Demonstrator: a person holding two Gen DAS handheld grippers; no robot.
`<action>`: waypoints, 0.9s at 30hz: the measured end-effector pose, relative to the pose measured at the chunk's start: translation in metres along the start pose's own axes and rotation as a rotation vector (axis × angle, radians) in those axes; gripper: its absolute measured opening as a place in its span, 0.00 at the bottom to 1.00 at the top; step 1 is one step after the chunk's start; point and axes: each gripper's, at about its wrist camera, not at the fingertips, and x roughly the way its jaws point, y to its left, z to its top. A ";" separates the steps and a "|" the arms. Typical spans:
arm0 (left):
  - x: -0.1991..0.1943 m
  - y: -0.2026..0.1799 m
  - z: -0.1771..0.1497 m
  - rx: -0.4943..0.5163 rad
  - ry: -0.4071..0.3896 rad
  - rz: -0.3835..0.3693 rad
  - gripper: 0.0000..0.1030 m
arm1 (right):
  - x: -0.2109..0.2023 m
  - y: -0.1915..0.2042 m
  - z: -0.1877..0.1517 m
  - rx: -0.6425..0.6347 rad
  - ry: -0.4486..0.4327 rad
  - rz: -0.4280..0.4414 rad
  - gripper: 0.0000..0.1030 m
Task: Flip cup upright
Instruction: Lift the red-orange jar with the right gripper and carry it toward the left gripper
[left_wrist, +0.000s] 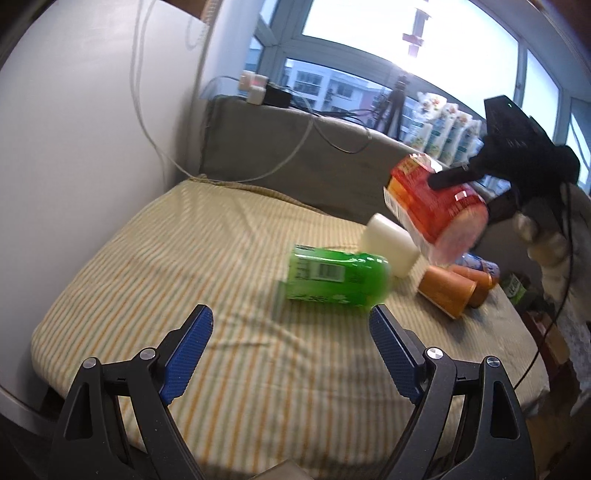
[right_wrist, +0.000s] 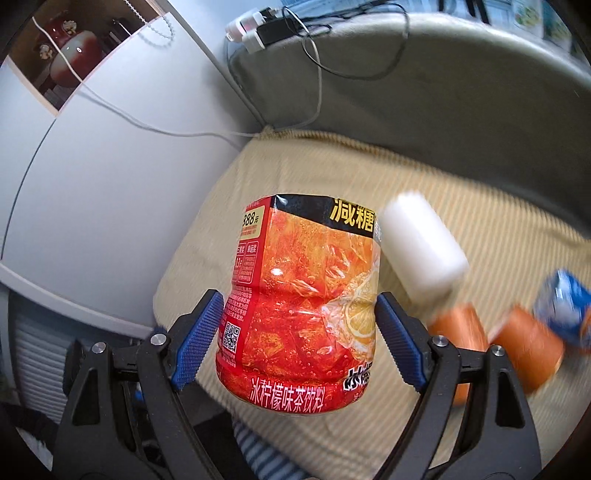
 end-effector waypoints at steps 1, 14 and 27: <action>0.001 -0.002 0.000 0.002 0.007 -0.014 0.84 | 0.000 -0.003 -0.010 0.013 0.007 -0.003 0.84; 0.011 -0.037 -0.001 0.020 0.138 -0.171 0.84 | 0.032 -0.037 -0.106 0.226 0.069 -0.008 0.84; 0.021 -0.048 0.001 0.002 0.229 -0.224 0.84 | 0.050 -0.045 -0.108 0.221 0.066 0.016 0.85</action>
